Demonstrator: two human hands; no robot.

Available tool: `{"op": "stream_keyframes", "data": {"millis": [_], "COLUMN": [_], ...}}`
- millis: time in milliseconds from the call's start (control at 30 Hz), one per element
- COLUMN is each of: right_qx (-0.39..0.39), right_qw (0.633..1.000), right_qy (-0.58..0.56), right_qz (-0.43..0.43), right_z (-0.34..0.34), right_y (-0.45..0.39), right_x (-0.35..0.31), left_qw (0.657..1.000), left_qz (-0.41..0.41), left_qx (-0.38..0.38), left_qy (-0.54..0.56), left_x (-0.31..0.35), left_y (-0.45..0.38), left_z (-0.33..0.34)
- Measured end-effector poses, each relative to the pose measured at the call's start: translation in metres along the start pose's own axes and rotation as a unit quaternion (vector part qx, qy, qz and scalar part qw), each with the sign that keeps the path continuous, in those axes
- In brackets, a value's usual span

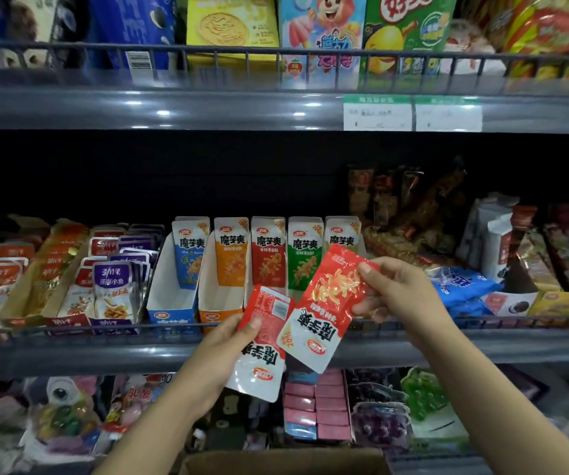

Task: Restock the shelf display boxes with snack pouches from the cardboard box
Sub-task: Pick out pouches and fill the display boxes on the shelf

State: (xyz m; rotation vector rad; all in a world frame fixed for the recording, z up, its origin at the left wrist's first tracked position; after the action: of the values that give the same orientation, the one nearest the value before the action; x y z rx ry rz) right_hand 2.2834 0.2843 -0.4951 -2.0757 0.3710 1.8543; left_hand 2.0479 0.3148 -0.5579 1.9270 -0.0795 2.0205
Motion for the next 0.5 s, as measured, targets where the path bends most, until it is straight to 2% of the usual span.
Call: {"op": "stream_keyframes", "data": {"millis": [100,200,267,367,433,500], "right_qx": [0.008,0.016,0.001,-0.051,-0.114,-0.177], "right_qw": [1.000,0.996,0.993,0.983,0.967,0.954], "right_qy": [-0.020,-0.056,-0.039,0.064,0.136,0.161], "right_qz": [-0.017,-0.067,-0.109,-0.166,-0.182,-0.178], "right_z": [-0.005,-0.009,-0.007,0.001,0.010,0.019], "right_y": [0.003,0.012,0.019,0.028,0.033,0.038], "right_x": [-0.010,-0.026,-0.032,-0.029,-0.019,-0.007], "left_qw": [1.000,1.000,0.999,0.997,0.996,0.996], "left_qz": [-0.007,-0.015,-0.022,-0.038,-0.028,-0.005], "left_qx": [-0.011,-0.012,-0.022,-0.058,-0.072,-0.073], "left_qy": [0.013,0.019,0.022,0.040,0.046,0.049], "left_x": [0.001,0.001,0.002,0.007,0.013,0.018], "left_y": [0.000,-0.002,-0.003,-0.001,0.001,0.001], "left_z": [0.002,0.003,0.004,0.012,0.016,0.020]}}
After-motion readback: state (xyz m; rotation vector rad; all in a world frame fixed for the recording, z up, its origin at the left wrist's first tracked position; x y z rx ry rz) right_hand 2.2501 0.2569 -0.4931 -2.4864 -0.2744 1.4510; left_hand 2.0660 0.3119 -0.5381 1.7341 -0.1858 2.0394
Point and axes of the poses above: each hand's wrist, its own y-axis away from the middle knuckle, its own z-axis out of the palm, x = y × z, the point moved 5 cm from there along -y, towards the middle knuckle, and after that the axes turned 4 degrees about x, right-handed, at the moved point
